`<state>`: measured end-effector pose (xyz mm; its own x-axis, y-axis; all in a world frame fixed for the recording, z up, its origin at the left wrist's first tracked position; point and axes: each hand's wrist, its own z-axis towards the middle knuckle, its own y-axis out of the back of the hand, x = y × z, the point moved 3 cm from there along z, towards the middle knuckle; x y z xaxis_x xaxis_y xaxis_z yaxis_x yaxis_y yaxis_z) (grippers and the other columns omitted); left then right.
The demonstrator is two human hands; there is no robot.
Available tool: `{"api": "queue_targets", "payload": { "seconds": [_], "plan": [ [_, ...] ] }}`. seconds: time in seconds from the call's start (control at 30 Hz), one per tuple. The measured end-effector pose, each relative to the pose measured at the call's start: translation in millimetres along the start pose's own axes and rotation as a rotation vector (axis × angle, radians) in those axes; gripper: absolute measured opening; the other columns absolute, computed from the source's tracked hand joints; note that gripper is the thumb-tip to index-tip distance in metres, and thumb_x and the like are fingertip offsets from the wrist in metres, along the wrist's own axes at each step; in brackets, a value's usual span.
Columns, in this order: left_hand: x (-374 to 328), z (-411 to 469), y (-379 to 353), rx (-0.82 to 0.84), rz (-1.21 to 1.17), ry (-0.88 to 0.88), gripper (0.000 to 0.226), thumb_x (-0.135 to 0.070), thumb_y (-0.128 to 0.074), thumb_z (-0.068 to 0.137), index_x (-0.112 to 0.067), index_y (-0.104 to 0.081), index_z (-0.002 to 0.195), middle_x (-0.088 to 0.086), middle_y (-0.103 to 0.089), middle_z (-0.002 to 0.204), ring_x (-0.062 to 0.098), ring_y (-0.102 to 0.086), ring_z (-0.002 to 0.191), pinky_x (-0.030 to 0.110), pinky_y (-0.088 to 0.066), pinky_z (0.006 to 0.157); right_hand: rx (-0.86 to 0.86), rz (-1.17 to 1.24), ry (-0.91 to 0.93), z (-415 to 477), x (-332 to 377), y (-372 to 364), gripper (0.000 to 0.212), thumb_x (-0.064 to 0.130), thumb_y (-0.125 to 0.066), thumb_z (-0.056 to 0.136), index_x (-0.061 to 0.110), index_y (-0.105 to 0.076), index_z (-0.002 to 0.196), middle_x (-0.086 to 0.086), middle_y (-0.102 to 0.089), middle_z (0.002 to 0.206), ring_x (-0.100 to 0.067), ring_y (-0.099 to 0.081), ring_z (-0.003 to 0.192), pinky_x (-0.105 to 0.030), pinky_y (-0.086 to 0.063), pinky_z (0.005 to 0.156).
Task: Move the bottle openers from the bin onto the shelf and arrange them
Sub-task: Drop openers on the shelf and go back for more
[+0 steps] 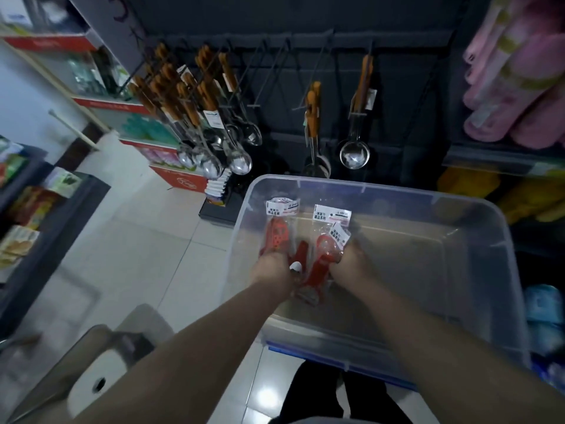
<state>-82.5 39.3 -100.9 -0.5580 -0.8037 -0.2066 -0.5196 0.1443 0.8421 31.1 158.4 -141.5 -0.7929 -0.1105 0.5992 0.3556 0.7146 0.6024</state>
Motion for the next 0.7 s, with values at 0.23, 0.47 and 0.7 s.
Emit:
{"api": "queue_targets", "payload": {
  "seconds": [0.23,0.47,0.7],
  "plan": [
    [-11,24,-9,-0.083,-0.047,0.039,0.072,-0.036,-0.055,0.092,-0.017,-0.018,0.150,0.010,-0.012,0.158,0.034,-0.028,0.137,0.040,-0.031,0.112,0.027,0.006,-0.083,4,-27,42,0.020,0.030,-0.062,0.077,0.019,-0.065,0.093,-0.006,-0.071,0.099,-0.026,-0.066,0.091,-0.032,-0.053,0.080],
    [-31,41,-13,-0.271,0.000,0.038,0.052,-0.034,-0.058,0.088,-0.008,-0.041,0.129,0.013,-0.046,0.132,0.032,-0.047,0.117,0.038,-0.040,0.094,-0.090,-0.012,-0.054,0,-36,62,0.026,0.029,-0.061,0.085,0.012,-0.052,0.102,-0.008,-0.066,0.101,-0.027,-0.062,0.090,-0.031,-0.044,0.073],
    [-32,50,-8,-0.164,-0.066,0.128,0.049,-0.032,-0.064,0.085,-0.005,-0.044,0.122,0.014,-0.056,0.120,0.032,-0.054,0.113,0.040,-0.049,0.090,-0.103,-0.070,0.056,-12,-36,61,0.023,0.032,-0.055,0.091,0.019,-0.046,0.107,-0.002,-0.066,0.101,-0.025,-0.063,0.089,-0.032,-0.044,0.069]
  ]
}}
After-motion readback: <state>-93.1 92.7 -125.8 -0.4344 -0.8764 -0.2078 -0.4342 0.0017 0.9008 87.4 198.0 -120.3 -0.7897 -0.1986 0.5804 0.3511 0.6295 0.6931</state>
